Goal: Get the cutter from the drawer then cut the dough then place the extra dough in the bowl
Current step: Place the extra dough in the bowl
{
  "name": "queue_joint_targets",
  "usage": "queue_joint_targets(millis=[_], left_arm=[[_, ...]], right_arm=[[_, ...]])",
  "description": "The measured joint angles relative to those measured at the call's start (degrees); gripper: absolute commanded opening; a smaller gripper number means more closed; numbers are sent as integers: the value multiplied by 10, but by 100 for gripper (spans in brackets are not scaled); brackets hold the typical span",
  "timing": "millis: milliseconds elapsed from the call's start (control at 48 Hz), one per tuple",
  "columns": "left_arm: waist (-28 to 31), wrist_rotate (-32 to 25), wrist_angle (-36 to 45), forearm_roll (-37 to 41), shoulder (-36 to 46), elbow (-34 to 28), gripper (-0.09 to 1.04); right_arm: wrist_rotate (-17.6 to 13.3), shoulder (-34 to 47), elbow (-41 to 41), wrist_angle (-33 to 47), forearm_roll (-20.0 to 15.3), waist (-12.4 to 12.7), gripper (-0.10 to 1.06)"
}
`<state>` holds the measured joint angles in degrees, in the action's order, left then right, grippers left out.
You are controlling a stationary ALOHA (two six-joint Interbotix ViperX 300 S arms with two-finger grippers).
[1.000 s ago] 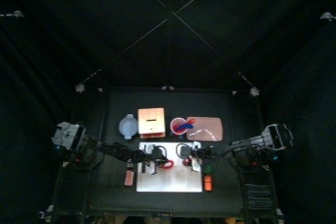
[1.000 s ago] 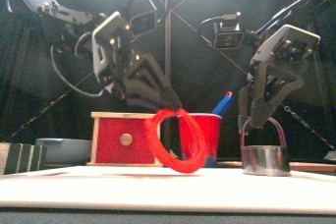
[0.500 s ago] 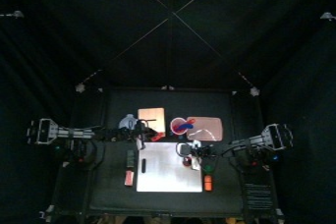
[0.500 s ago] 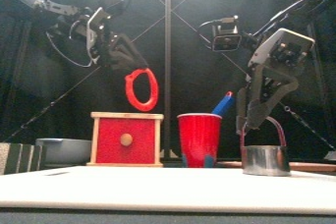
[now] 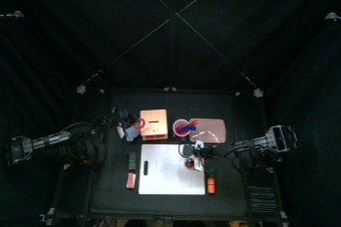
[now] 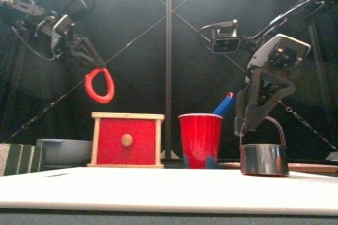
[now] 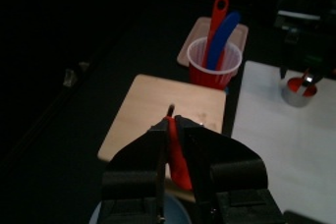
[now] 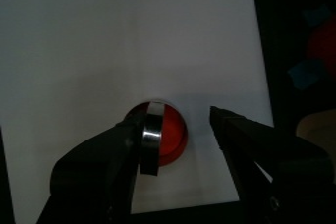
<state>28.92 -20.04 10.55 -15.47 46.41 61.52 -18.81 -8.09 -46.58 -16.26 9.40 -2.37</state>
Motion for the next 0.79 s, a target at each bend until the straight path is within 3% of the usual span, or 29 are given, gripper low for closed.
queue_joint_targets(millis=[125, 375, 479, 604, 792], left_arm=[[11, 1, 2, 1, -1, 20, 62], [13, 2, -49, -26, -28, 44, 89], [17, 2, -69, -48, -36, 51, 91], [23, 3, -93, -106, -38, 66, 91], [28, 11, -138, -269, -38, 90, 91]], right_arm=[[0, 0, -4, 0, -1, 0, 88], [0, 1, -5, 0, -3, 0, 88], [0, 1, -5, 0, -4, 0, 88], [0, 1, -5, 0, -8, 0, 88], [0, 1, -5, 0, -8, 0, 88]])
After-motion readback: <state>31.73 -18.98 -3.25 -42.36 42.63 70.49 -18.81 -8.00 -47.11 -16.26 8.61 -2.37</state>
